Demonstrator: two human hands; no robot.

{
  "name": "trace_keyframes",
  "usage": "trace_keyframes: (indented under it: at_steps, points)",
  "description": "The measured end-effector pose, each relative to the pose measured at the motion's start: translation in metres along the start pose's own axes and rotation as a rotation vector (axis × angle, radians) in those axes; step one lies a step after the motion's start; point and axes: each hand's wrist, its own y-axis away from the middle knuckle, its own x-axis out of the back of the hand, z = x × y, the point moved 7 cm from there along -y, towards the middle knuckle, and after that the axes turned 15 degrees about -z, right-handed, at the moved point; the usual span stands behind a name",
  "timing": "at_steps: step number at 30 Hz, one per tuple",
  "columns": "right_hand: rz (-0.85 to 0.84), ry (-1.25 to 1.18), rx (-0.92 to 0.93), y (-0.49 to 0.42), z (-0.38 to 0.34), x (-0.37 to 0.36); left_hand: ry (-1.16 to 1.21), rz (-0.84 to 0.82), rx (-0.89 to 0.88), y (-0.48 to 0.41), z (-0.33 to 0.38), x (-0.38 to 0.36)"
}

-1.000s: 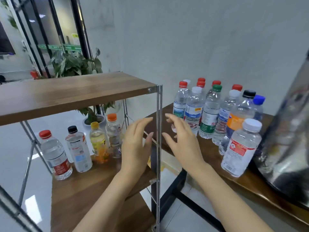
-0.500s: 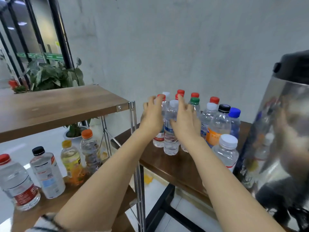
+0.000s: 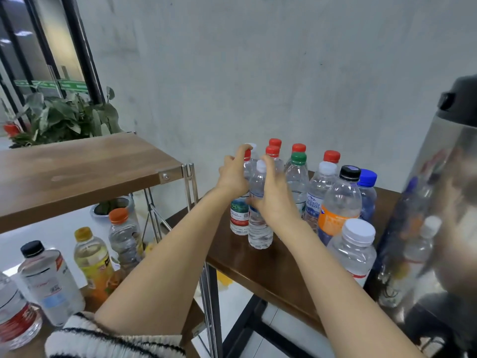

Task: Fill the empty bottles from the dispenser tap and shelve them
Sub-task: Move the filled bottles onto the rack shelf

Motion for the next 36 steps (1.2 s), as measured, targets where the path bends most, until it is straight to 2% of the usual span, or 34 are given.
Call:
trace_keyframes:
  at_steps: [6,17,22,30,36]
  points:
    - [0.060,-0.068,0.034,0.020,0.001,0.003,0.080,0.069,-0.128,0.013,0.000,-0.007]
    - [0.064,-0.119,0.069,0.072,-0.011,0.011,0.102,0.186,-0.128,0.085,0.018,-0.008]
    - [0.044,-0.103,0.093,0.102,-0.024,0.015,0.059,0.151,-0.112,0.144,0.032,0.003]
    - [-0.064,-0.181,0.133,0.143,-0.062,0.001,0.061,0.131,-0.071,0.233,0.025,0.030]
    - [-0.191,-0.219,0.220,0.158,-0.103,-0.039,0.027,0.181,0.026,0.288,-0.018,0.053]
